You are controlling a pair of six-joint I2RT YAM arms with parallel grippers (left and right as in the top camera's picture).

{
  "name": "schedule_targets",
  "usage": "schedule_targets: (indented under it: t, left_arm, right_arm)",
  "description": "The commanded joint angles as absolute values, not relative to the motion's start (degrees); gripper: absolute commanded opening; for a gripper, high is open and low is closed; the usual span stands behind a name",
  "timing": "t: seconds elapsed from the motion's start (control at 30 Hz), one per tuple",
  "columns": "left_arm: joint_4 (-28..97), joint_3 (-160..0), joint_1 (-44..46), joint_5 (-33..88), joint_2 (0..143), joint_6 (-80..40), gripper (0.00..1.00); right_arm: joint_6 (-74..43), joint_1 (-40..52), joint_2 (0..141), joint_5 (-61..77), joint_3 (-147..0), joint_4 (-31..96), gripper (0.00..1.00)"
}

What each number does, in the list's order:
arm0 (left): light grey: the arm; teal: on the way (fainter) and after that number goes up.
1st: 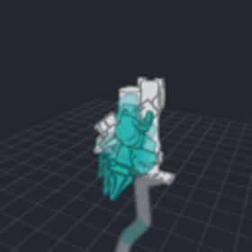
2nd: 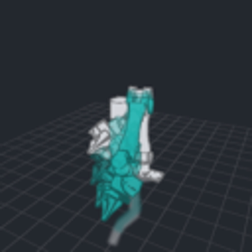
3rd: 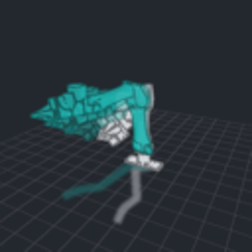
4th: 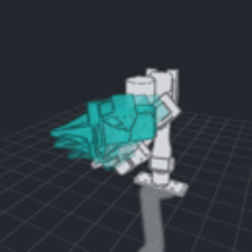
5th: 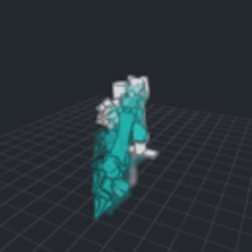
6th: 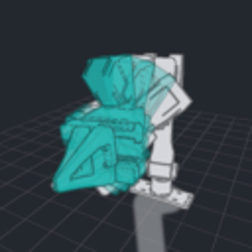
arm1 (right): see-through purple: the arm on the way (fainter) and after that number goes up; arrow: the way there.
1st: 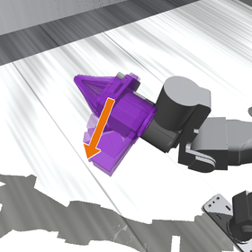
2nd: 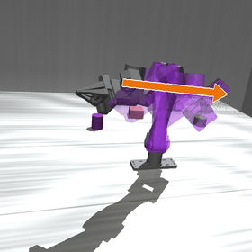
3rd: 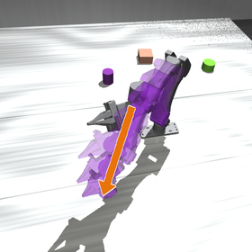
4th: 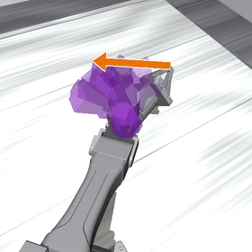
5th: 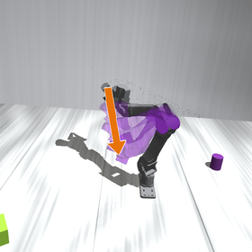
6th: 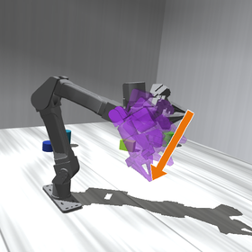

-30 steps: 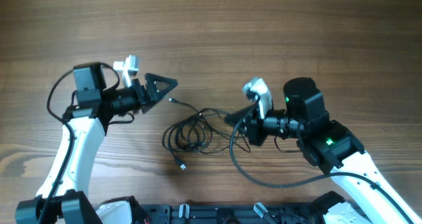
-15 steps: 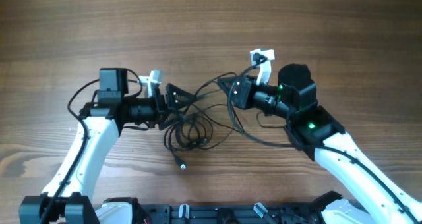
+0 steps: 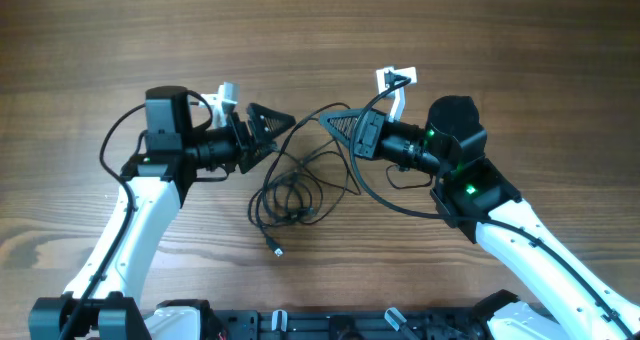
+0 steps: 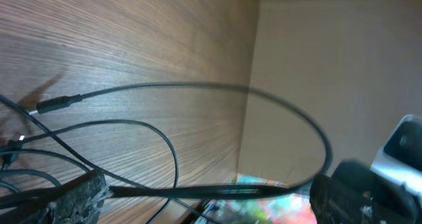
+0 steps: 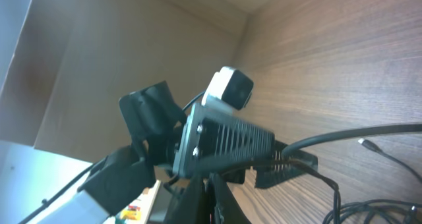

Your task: Untangle cables

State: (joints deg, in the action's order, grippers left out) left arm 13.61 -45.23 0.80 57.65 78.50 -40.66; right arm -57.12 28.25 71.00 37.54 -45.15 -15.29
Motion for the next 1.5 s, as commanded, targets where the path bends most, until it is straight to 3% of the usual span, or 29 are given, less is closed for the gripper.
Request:
schedule_targets:
  t: [0.0,0.1,0.2,0.3,0.5,0.73,0.87,0.97,1.3,1.47]
  left_arm:
    - [12.53,-45.28,0.10,57.14,77.52,-46.72,1.00]
    - [8.23,-45.28,0.10,59.35,77.52,-41.63,1.00]
    - [0.16,-45.28,0.10,68.05,77.52,-29.30,1.00]
    - [-2.59,-45.28,0.10,67.68,77.62,-26.87,1.00]
    - [-1.96,-45.25,0.16,69.25,77.80,-21.91,0.99]
    - [1.65,-45.25,0.27,69.84,78.24,-18.17,0.85]
    - [2.59,-45.25,1.43,74.54,78.76,-17.15,0.93]
    - [2.61,-45.25,2.44,79.68,78.76,-14.94,0.92]
    - [5.63,-45.25,4.75,80.12,78.76,-11.49,0.81]
    - [10.33,-45.21,6.94,80.12,78.76,-7.66,0.88]
  right_arm:
    - [-55.46,28.12,71.26,40.07,-45.74,-15.42,0.04]
    - [-53.63,28.12,71.26,42.30,-45.74,-15.42,0.04]
    - [-50.89,28.12,71.26,46.26,-45.74,-15.40,0.05]
    - [-50.39,28.12,71.26,49.41,-45.74,-15.88,0.04]
    - [-44.27,28.12,71.26,56.23,-45.74,-16.01,0.04]
    - [-38.81,28.12,71.26,61.47,-45.74,-16.08,0.04]
    - [-32.47,28.12,71.26,63.16,-45.74,-15.40,0.04]
    - [-30.39,28.12,71.26,65.71,-45.74,-15.59,0.04]
    - [-28.45,28.12,71.26,71.02,-45.74,-15.46,0.04]
    - [-28.45,28.12,71.26,71.02,-45.74,-15.42,0.04]
